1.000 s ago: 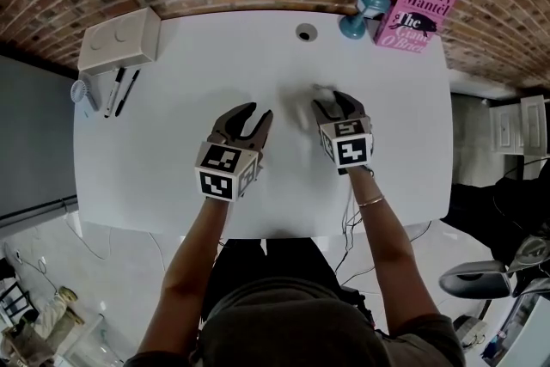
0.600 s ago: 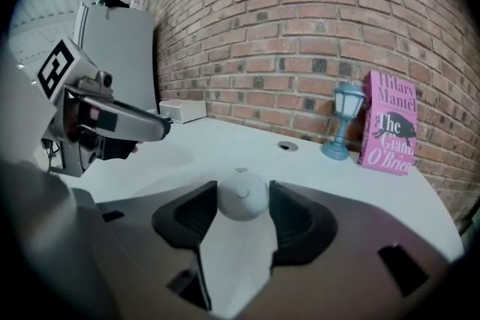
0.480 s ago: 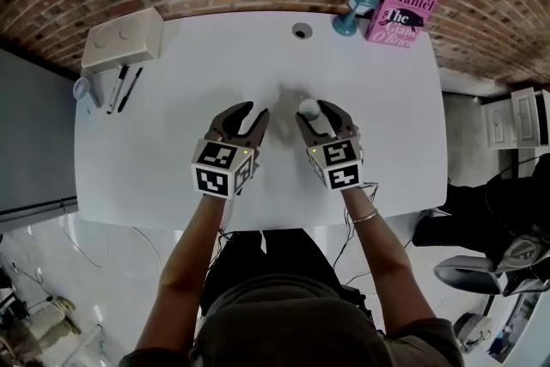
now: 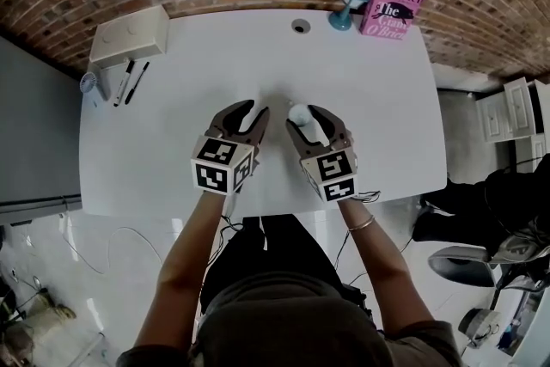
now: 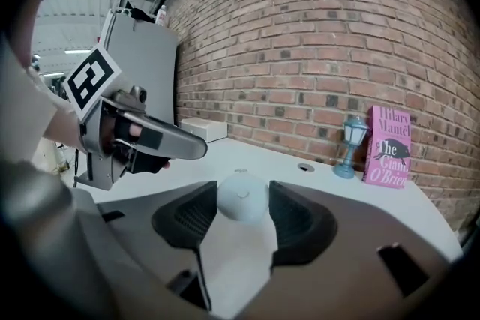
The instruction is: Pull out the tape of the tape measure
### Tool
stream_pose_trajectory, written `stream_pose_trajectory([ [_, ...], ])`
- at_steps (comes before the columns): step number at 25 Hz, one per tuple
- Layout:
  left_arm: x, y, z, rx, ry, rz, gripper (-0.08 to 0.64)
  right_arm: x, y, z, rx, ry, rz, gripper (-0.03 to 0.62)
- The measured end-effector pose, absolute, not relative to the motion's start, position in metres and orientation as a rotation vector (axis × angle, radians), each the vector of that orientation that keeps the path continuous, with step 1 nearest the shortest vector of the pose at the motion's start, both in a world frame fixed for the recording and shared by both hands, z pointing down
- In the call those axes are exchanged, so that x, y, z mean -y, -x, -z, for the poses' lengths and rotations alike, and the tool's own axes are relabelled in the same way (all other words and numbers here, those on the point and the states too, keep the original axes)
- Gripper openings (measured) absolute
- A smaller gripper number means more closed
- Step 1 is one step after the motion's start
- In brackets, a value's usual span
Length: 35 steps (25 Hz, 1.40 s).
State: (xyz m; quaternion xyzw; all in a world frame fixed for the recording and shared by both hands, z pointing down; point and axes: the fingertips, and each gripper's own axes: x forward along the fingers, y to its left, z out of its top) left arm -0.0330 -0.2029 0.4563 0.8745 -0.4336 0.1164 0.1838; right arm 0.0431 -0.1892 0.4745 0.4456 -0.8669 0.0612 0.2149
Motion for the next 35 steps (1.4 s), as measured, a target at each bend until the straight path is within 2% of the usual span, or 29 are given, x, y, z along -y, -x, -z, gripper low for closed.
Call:
stream_pose_trajectory([
  [30,0.159,0.019,-0.432,0.776,-2.383,-0.111,0.141,0.119,0.004,-0.44,2.501,-1.264,-0.044,0.222],
  [35,0.159,0.014,-0.433,0.723,-2.361,-0.092,0.093,0.12,0.002,-0.443,2.488,-1.253,-0.045,0.222],
])
